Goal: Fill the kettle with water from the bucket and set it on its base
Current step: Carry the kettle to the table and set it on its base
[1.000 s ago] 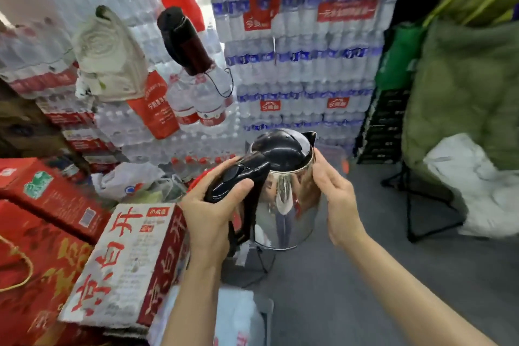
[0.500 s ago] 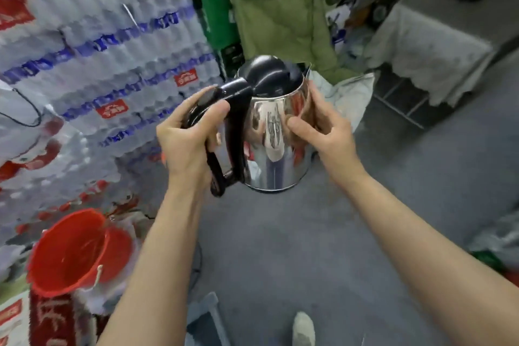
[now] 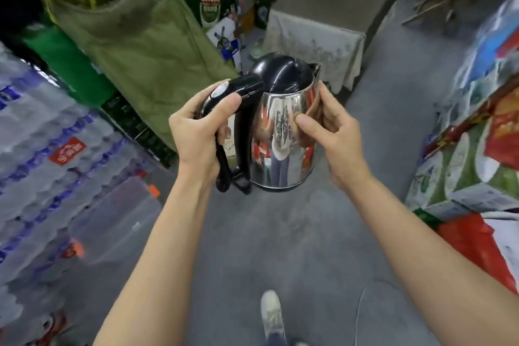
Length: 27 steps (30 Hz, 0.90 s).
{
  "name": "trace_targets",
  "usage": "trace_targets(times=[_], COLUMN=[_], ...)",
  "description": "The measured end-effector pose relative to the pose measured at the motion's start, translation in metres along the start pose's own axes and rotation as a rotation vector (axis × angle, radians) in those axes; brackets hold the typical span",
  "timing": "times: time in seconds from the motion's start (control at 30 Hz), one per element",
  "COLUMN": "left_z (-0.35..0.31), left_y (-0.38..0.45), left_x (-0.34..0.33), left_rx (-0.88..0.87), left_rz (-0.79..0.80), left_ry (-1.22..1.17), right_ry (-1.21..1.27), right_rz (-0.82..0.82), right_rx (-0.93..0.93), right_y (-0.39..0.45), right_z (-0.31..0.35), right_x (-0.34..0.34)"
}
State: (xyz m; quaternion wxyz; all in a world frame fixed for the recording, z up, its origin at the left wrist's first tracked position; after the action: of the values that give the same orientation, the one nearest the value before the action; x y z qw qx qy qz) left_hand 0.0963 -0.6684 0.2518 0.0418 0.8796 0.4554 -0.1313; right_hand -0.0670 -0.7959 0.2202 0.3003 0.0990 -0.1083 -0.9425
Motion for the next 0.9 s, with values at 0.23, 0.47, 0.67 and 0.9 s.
trace_targets(times=[0.23,0.47,0.67,0.9], left_z=[0.01,0.021,0.033,0.057], left_y=[0.081,0.163,0.236,0.338], left_x=[-0.08,-0.178,-0.259,-0.341], left_rx=[0.067,0.067,0.061,0.054], left_rz=[0.122,0.218,0.26,0.264], left_ry=[-0.008,-0.036,-0.067,-0.028], right_ry=[-0.046,-0.116,-0.152,-0.138], right_rz=[-0.164,-0.237,-0.247,-0.216], right_rx=[0.004,0.047,0.05,0.044], right_y=[0.072,0.162,0.251,0.369], right_z=[-0.013,-0.013,-0.018,-0.047], right_x=[0.047,0.111,0.166,0.215])
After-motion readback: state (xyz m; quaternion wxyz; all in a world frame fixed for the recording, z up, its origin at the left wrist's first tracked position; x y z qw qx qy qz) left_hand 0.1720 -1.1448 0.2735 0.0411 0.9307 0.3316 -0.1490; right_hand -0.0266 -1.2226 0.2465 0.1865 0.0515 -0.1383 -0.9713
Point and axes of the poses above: each hand's wrist, its own y-axis towards the middle knuckle, its own x-axis out of the back of the hand, z = x × y, the point moved 2 cm from there along y, towards the middle knuckle, and after that the axes turned 10 degrees about x, right-handed, at the moved point
